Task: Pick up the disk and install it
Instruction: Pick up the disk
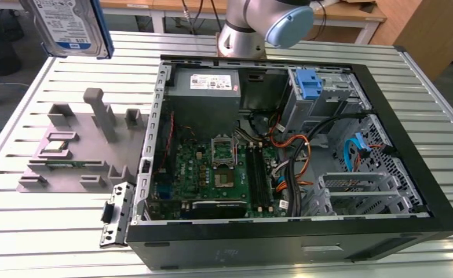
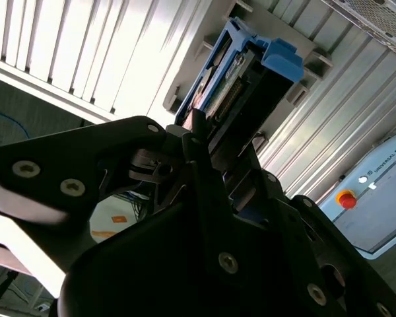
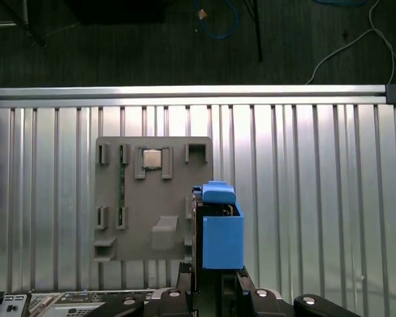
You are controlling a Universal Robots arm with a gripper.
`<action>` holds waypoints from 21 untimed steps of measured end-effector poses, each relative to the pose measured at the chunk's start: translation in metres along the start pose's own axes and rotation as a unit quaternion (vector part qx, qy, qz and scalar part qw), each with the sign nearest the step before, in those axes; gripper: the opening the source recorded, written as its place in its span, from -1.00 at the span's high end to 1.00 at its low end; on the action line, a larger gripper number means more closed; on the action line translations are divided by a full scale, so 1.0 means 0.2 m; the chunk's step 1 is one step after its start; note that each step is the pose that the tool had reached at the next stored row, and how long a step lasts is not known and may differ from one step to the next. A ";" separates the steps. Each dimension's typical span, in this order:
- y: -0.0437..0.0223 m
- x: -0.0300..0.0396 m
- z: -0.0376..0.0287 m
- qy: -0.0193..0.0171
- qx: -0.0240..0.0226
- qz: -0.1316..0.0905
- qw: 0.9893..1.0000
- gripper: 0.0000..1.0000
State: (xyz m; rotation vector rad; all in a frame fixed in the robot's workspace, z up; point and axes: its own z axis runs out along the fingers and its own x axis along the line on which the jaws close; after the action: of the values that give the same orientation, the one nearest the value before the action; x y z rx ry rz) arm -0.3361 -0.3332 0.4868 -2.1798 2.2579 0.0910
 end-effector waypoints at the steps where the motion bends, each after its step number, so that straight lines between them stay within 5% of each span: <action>1: -0.011 0.000 0.000 0.000 0.000 0.000 1.000 0.30; 17: -0.164 -0.006 -0.005 0.000 0.000 0.000 1.000 0.30; 21: -0.169 -0.006 -0.005 0.000 0.000 0.000 1.000 0.30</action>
State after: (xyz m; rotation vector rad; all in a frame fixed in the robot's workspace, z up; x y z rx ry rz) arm -0.3023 -0.3331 0.4865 -2.1796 2.2581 0.0910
